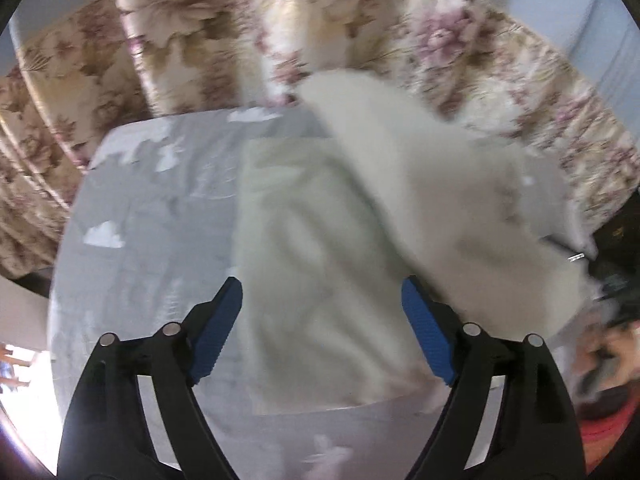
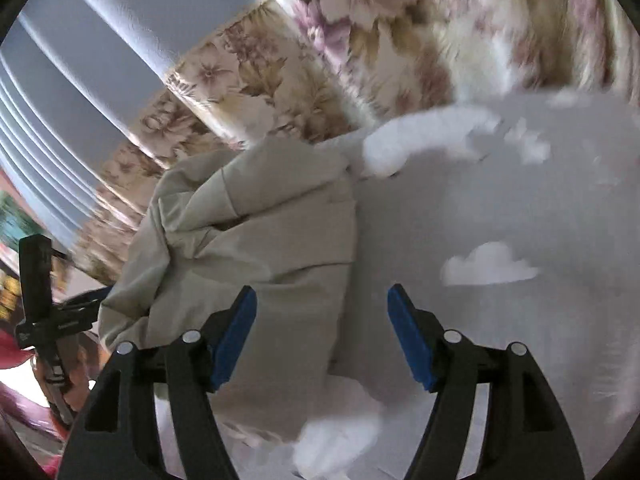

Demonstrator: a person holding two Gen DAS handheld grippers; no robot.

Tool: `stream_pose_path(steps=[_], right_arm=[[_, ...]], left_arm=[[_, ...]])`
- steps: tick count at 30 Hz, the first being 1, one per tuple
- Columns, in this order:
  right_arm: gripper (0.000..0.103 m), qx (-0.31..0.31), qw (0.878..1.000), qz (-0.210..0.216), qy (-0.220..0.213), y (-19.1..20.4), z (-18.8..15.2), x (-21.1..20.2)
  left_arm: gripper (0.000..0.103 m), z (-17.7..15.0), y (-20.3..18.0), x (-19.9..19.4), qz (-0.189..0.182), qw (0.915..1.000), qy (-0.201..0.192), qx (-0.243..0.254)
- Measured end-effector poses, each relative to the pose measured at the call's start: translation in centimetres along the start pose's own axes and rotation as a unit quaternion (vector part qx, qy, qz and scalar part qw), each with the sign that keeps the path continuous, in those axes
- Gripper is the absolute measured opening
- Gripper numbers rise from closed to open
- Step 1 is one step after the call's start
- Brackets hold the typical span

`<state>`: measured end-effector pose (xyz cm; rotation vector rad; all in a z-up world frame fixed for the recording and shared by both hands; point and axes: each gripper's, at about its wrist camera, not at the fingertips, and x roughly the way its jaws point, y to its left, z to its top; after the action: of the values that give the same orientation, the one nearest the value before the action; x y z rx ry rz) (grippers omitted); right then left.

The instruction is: Fold large clothes

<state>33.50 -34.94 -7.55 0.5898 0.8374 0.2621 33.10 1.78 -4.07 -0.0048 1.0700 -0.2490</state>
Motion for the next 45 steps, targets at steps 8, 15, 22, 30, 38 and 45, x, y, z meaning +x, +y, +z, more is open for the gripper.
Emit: stream_pose_path(steps=[8, 15, 22, 30, 38, 45], right_arm=[[0.066, 0.05, 0.991, 0.116, 0.047, -1.0, -1.6, 4.8], [0.048, 0.014, 0.991, 0.13, 0.034, 1.8, -1.7, 5.1], [0.035, -0.152, 0.983, 0.087, 0.048, 14.0, -0.7, 5.3], [0.036, -0.314, 0.941, -0.061, 0.105, 20.6, -3.8, 12.6], [0.05, -0.289, 0.954, -0.012, 0.083, 19.5, -2.7, 6.8], [0.052, -0.299, 0.95, -0.028, 0.079, 17.7, -6.3, 3.0]], left_arm=[[0.097, 1.7, -7.2, 1.1, -0.026, 0.9988, 0.004, 0.04], [0.007, 0.7, -5.6, 5.3, -0.023, 0.9977, 0.048, 0.042], [0.007, -0.3, 1.2, 1.7, 0.022, 0.9986, 0.014, 0.045], [0.008, -4.3, 7.7, 8.7, 0.043, 0.995, 0.086, 0.026], [0.033, -4.0, 7.6, 5.2, 0.077, 0.9951, 0.039, 0.048], [0.058, -3.9, 6.2, -0.3, 0.041, 0.9975, -0.015, 0.056]])
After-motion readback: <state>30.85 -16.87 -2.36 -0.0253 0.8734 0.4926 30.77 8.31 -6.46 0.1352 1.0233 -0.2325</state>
